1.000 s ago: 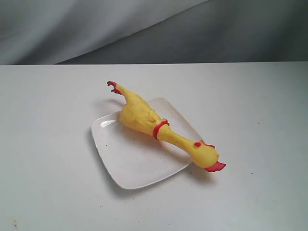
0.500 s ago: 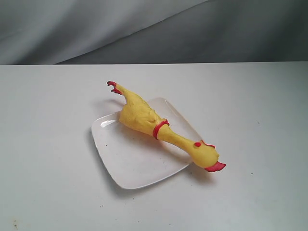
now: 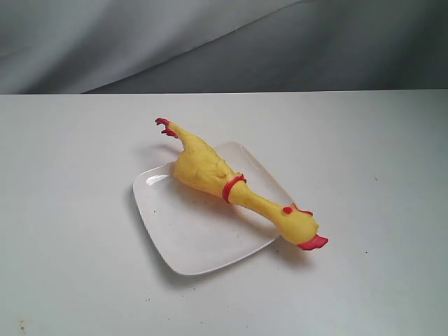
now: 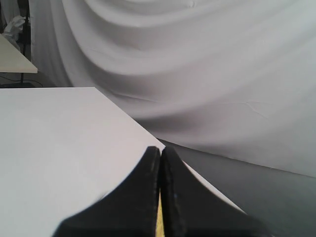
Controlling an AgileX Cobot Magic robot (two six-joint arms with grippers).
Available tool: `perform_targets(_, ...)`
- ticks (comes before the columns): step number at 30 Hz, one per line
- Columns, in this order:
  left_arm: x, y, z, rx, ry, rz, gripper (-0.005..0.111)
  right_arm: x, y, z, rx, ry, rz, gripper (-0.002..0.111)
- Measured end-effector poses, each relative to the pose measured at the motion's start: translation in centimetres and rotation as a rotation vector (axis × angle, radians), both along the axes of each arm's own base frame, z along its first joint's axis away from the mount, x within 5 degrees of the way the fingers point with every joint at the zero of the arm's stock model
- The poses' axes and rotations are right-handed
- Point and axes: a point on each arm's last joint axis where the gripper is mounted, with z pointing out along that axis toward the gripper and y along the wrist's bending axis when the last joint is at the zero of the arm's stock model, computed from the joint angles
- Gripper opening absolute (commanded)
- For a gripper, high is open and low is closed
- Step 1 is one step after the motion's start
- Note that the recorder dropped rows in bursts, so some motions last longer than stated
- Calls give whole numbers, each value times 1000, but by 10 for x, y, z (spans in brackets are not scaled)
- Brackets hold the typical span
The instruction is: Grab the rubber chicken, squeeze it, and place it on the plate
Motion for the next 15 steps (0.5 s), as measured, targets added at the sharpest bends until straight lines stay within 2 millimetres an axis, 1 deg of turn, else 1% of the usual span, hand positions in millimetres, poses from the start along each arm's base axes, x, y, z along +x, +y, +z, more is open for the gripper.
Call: perform_targets(15, -1, 2, -5, 2, 52, 34, 0, 0, 0, 0, 0, 0, 0, 0)
